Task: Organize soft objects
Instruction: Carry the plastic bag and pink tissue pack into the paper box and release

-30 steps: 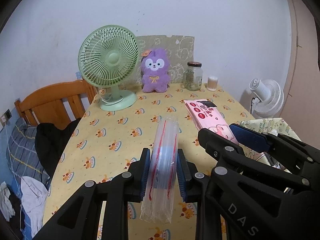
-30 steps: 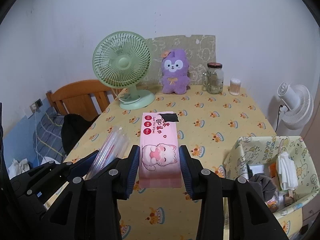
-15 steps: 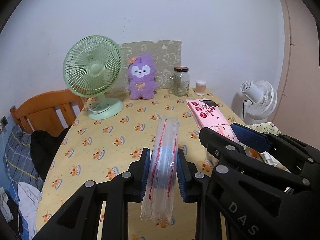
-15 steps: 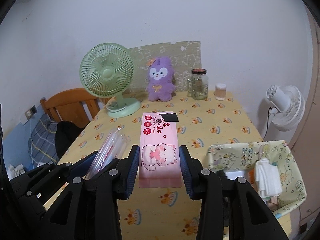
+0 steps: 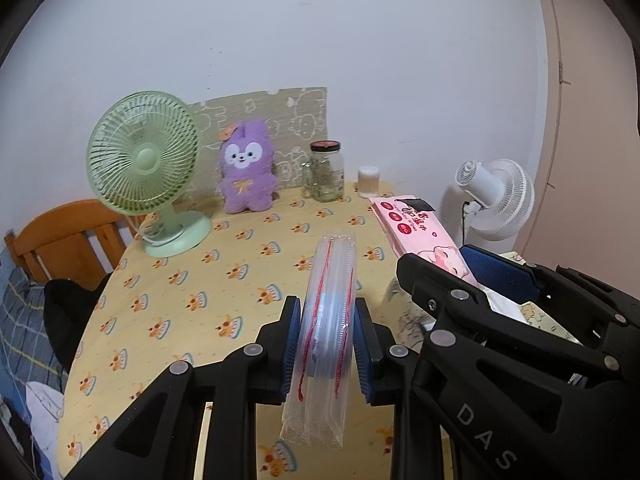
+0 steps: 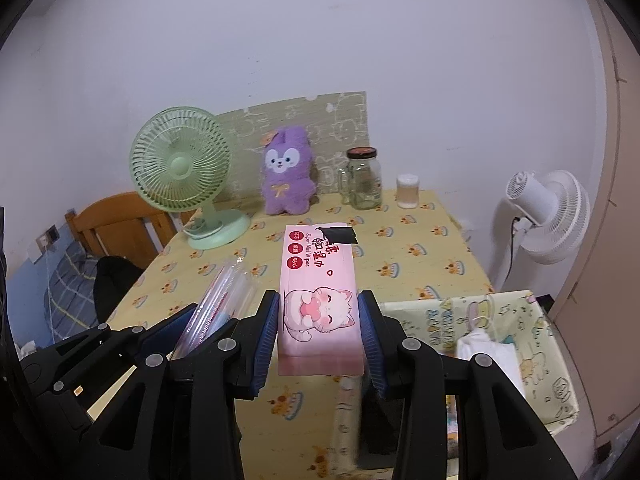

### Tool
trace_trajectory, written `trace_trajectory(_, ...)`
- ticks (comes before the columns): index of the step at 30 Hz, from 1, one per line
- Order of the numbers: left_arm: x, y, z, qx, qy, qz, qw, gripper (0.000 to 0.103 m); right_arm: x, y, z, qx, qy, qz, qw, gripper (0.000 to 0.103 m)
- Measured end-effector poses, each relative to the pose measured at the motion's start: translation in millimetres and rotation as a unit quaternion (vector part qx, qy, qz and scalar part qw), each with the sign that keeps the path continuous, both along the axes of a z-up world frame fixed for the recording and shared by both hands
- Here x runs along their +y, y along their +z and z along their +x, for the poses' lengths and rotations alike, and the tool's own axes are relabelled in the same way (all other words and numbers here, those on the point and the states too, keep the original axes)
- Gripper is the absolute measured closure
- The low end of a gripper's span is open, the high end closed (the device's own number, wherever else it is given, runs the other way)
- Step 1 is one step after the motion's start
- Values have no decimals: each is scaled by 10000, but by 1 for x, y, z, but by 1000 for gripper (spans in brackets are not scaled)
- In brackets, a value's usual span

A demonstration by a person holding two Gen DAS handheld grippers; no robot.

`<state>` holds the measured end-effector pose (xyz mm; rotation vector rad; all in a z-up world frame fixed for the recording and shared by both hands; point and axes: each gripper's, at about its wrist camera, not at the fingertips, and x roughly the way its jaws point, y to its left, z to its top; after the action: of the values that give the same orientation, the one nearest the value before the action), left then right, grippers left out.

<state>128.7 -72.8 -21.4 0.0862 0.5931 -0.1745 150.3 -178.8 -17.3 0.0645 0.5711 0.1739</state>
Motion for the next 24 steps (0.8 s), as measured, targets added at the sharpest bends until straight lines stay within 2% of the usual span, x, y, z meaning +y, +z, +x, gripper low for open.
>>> trace_trajectory(24,-77,-7,15,33,-655,-72,9978,78,-77,-2,1,-17,-680,-48,9977,60)
